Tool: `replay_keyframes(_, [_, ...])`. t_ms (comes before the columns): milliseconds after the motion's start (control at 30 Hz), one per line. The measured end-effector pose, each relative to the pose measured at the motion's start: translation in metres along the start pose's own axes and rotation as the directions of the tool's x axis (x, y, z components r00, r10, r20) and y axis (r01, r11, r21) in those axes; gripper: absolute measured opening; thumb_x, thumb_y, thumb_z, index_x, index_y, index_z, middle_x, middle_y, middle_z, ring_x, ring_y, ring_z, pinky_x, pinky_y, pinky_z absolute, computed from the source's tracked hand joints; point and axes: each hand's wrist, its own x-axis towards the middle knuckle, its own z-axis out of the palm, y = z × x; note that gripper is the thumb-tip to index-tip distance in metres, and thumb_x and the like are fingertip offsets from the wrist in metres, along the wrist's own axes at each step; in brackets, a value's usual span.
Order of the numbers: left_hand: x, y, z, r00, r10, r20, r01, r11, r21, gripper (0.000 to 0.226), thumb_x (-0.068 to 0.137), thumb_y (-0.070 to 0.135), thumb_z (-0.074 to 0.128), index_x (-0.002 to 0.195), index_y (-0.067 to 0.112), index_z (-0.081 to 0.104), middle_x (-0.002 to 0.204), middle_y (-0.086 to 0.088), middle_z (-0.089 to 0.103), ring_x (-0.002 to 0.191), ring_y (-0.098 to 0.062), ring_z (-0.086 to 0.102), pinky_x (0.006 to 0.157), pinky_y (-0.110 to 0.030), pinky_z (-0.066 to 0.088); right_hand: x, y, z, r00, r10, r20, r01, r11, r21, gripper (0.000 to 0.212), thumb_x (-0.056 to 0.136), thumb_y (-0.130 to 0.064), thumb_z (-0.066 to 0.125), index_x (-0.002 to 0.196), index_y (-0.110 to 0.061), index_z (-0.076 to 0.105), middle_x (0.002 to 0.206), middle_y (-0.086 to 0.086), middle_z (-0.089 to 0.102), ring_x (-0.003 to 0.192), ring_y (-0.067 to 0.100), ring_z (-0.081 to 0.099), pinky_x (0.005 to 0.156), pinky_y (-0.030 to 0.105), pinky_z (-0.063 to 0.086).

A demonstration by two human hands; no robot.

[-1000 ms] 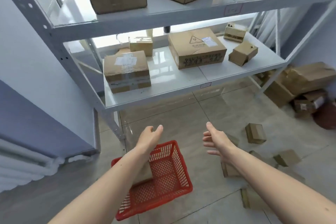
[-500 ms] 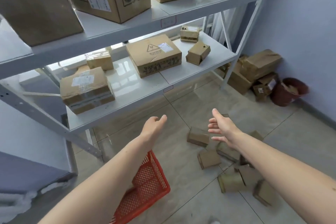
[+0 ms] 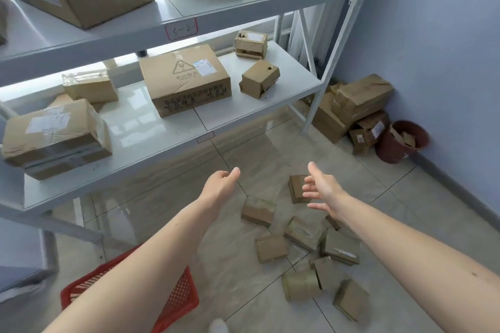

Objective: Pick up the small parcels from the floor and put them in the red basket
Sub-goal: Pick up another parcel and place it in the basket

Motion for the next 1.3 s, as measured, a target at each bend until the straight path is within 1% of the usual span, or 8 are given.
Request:
replay_keyframes(167, [0.043, 0.012, 0.017, 1.0, 0.001, 0.03, -0.002, 1.0, 0.011, 0.024, 0.096, 0.042, 0.044, 0.089, 0.019, 0.04, 0.083, 0.008, 0.035, 0.082, -0.016, 0.036, 0.058, -0.024, 0.026, 0.039, -0.01, -0.007, 1.0, 0.018, 0.002, -0.018, 1.0, 0.025, 0.063, 0.096, -0.058, 0.035, 0.128, -0.007, 0.054, 0.119, 0.01, 0.06, 0.108, 0.025, 0.059, 0.096, 0.045, 0.05])
replay_keyframes(333, [0.092, 0.008, 0.039, 0.997, 0.009, 0.075, -0.008, 1.0, -0.008, 0.025, 0.096, 0.042, 0.044, 0.103, 0.019, 0.052, 0.107, 0.003, 0.044, 0.097, -0.017, 0.041, 0.083, -0.027, 0.031, 0.086, -0.009, -0.007, 1.0, 0.021, 0.002, -0.021, 0.999, 0.05, 0.065, 0.097, -0.057, 0.034, 0.133, -0.006, 0.051, 0.128, 0.013, 0.057, 0.113, 0.026, 0.058, 0.094, 0.044, 0.05])
replay_keyframes(500, [0.144, -0.019, 0.072, 0.997, -0.007, 0.083, 0.006, 1.0, 0.008, 0.032, 0.097, 0.044, 0.044, 0.113, 0.019, 0.054, 0.111, 0.005, 0.044, 0.099, -0.015, 0.04, 0.085, -0.026, 0.031, 0.146, 0.012, -0.003, 0.999, 0.041, -0.016, -0.04, 0.997, 0.07, 0.064, 0.097, -0.057, 0.034, 0.131, -0.006, 0.052, 0.125, 0.013, 0.058, 0.113, 0.026, 0.058, 0.093, 0.044, 0.051])
replay_keyframes(633, [0.187, -0.055, 0.103, 0.996, -0.042, 0.081, 0.042, 0.999, -0.001, 0.054, 0.097, 0.046, 0.044, 0.138, 0.011, 0.049, 0.136, -0.001, 0.05, 0.119, -0.019, 0.046, 0.091, -0.026, 0.032, 0.2, 0.043, 0.007, 0.998, 0.065, -0.025, -0.063, 0.995, 0.073, 0.06, 0.097, -0.056, 0.036, 0.126, -0.007, 0.053, 0.122, 0.012, 0.059, 0.112, 0.026, 0.059, 0.09, 0.043, 0.05])
replay_keyframes(833, [0.262, -0.123, 0.159, 0.995, -0.061, 0.083, 0.064, 0.998, -0.025, 0.041, 0.098, 0.044, 0.044, 0.123, 0.013, 0.055, 0.113, 0.003, 0.047, 0.101, -0.015, 0.041, 0.086, -0.026, 0.03, 0.289, 0.1, 0.024, 0.998, 0.063, -0.022, -0.061, 0.996, 0.066, 0.058, 0.096, -0.057, 0.037, 0.121, -0.008, 0.055, 0.117, 0.012, 0.06, 0.11, 0.027, 0.06, 0.095, 0.047, 0.051])
replay_keyframes(933, [0.305, -0.164, 0.185, 0.995, -0.065, 0.08, 0.065, 0.998, -0.009, 0.051, 0.097, 0.046, 0.045, 0.131, 0.009, 0.052, 0.13, -0.001, 0.052, 0.114, -0.018, 0.047, 0.092, -0.029, 0.034, 0.336, 0.134, 0.035, 0.998, 0.061, -0.03, -0.059, 0.995, 0.074, 0.059, 0.096, -0.057, 0.038, 0.123, -0.007, 0.053, 0.119, 0.012, 0.059, 0.109, 0.027, 0.06, 0.097, 0.048, 0.05])
replay_keyframes(1033, [0.346, -0.207, 0.209, 0.993, -0.09, 0.079, 0.09, 0.996, -0.003, 0.061, 0.096, 0.048, 0.045, 0.144, 0.011, 0.042, 0.149, -0.004, 0.042, 0.137, -0.023, 0.039, 0.105, -0.033, 0.031, 0.382, 0.173, 0.051, 0.997, 0.071, -0.015, -0.07, 0.996, 0.056, 0.063, 0.097, -0.056, 0.036, 0.133, -0.006, 0.048, 0.128, 0.015, 0.056, 0.111, 0.027, 0.058, 0.097, 0.047, 0.049])
replay_keyframes(1300, [0.433, -0.311, 0.267, 0.988, -0.111, 0.109, 0.115, 0.993, -0.025, 0.065, 0.095, 0.052, 0.045, 0.146, 0.012, 0.039, 0.153, -0.005, 0.038, 0.14, -0.023, 0.036, 0.108, -0.033, 0.03, 0.485, 0.259, 0.093, 0.993, 0.115, 0.03, -0.116, 0.993, 0.032, 0.074, 0.095, -0.061, 0.034, 0.147, -0.008, 0.033, 0.142, 0.014, 0.048, 0.123, 0.028, 0.053, 0.102, 0.047, 0.046])
